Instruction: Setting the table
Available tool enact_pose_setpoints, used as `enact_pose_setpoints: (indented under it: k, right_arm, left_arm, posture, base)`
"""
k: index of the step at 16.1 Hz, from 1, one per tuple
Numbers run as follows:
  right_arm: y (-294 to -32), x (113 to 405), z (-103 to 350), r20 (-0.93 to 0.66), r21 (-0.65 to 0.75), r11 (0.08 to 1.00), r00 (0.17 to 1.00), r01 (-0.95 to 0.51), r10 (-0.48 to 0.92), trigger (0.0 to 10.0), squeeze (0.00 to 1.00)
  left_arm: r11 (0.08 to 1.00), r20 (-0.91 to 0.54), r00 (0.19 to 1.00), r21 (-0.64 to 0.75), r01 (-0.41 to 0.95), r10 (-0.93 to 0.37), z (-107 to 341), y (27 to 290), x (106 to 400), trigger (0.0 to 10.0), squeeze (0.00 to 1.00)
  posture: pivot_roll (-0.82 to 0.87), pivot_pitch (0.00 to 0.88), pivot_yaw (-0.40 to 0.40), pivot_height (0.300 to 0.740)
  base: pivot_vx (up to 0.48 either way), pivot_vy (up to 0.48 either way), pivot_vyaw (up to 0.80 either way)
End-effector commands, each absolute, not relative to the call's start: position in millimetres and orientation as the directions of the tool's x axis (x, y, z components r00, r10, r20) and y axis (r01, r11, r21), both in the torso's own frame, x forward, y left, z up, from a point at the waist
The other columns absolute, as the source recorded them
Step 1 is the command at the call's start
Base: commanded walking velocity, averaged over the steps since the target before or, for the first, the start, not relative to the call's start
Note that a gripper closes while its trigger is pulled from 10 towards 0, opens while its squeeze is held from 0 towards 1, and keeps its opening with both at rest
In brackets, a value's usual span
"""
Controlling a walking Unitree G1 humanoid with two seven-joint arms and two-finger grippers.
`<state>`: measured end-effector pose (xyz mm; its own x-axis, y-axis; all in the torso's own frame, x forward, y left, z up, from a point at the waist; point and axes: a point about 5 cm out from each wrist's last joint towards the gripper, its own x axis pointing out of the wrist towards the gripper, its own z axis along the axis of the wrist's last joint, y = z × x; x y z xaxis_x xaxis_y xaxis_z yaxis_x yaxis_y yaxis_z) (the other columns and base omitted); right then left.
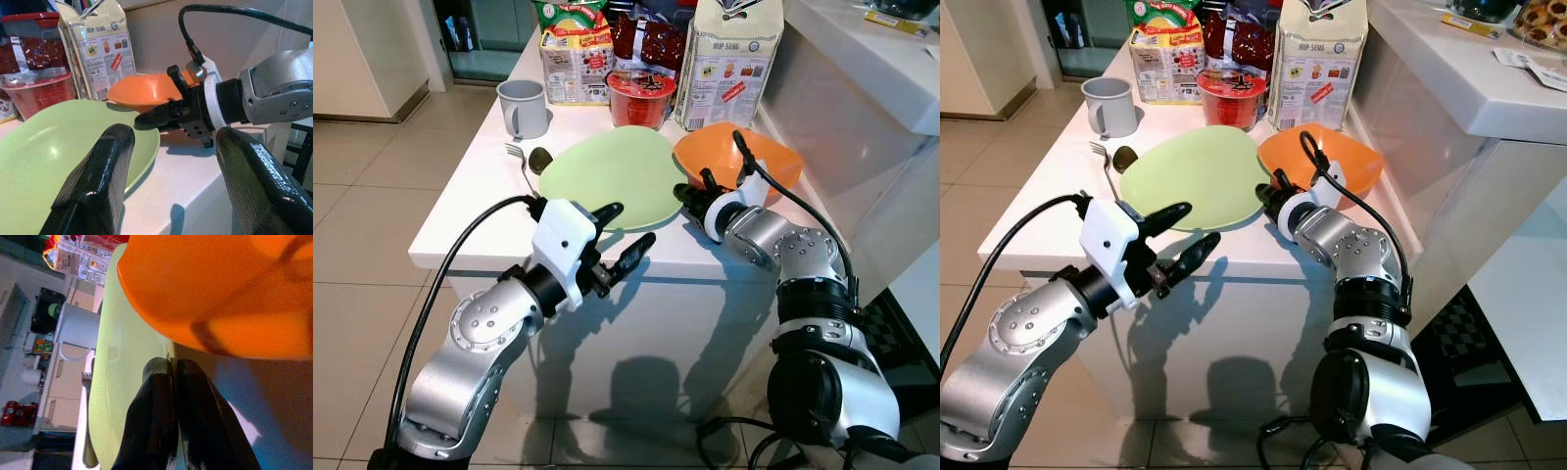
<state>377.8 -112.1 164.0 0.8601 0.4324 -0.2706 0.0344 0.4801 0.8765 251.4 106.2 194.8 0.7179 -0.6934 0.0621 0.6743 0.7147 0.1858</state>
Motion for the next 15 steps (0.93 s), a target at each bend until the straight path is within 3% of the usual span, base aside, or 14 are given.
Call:
enact_pose_setpoints:
  k: [1,8,15]
  right_arm:
    - [-115.4,376.6,169.1,-0.219,0.894,0.448,0.872,0.000,0.438,0.0,0.00]
    - [-111.2,367.9,180.9,-0.042,0.934,0.330,0.875,-0.137,0.482,0.0,0.00]
    - [-116.2,367.9,201.1,0.109,0.929,0.272,0.890,-0.250,0.444,0.0,0.00]
  left_arm:
    - [0.718,0.085,0.719,0.202,0.666,-0.690,201.1,106.1,252.1,10.0,0.00]
    - [0.724,0.108,0.720,0.196,0.661,-0.686,206.5,106.9,253.3,10.0,0.00]
    - [0.733,0.131,0.724,0.201,0.649,-0.677,211.0,107.5,255.1,10.0,0.00]
  posture:
    - [0.03,0.000,-0.047,0.740]
    - [0.03,0.000,-0.042,0.740]
    - [0.03,0.000,-0.038,0.740]
  base:
    - [0.000,0.000,0.00]
    - [0.000,0.000,0.00]
    - [0.000,0.000,0.00]
